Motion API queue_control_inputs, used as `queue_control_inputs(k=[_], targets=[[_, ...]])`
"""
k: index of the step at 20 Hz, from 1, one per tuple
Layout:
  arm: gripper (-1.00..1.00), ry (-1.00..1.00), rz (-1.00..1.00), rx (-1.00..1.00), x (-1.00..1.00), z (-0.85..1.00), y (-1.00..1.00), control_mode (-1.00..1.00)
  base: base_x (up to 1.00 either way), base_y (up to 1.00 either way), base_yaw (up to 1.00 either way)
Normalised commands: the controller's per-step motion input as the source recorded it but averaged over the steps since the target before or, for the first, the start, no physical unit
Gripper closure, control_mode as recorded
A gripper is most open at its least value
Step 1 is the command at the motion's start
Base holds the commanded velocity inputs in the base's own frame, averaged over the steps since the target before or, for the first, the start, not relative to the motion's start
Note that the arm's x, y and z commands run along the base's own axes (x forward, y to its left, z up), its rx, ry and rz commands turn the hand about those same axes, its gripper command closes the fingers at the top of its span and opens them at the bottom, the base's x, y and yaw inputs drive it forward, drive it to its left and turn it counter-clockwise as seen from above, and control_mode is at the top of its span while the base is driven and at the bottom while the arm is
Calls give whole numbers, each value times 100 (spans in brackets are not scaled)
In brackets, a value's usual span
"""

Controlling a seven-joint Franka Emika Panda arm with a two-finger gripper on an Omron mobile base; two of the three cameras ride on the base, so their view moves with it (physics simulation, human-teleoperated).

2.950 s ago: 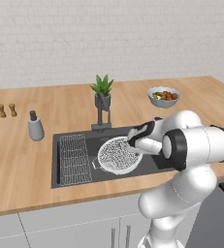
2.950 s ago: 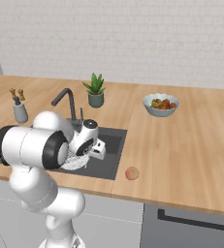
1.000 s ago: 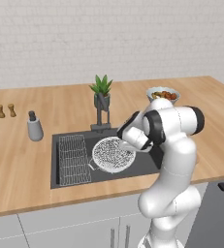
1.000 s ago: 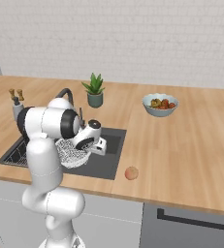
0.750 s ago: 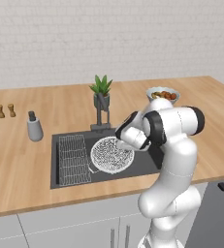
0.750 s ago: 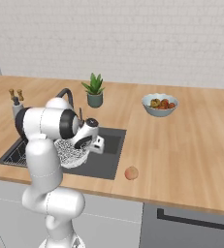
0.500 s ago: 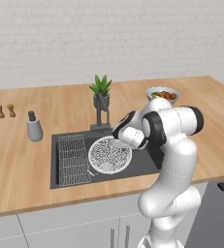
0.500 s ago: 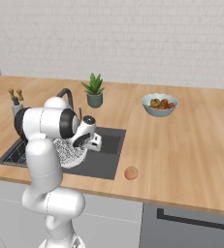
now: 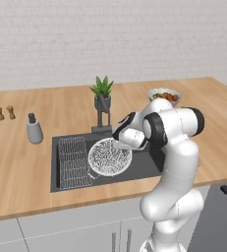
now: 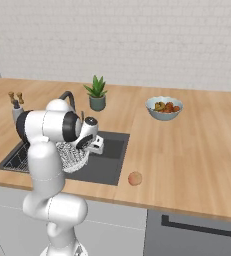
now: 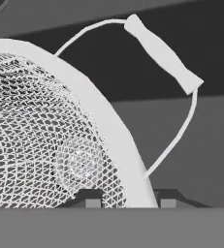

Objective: Put the colander in the sink, put the peach in the colander, and turn on the sink faucet and pour water over the colander.

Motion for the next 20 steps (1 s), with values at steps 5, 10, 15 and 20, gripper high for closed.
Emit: queue_control_inputs(k=[5,10,15,20], targets=[[-100,0,0,0,0,-8,7,-100,0,0,0],[-100,0,0,0,-2,0,6,-100,0,0,0],[-100,0,0,0,-11,28,0,-100,0,0,0],[-100,0,0,0,-14,34,0,-100,0,0,0]])
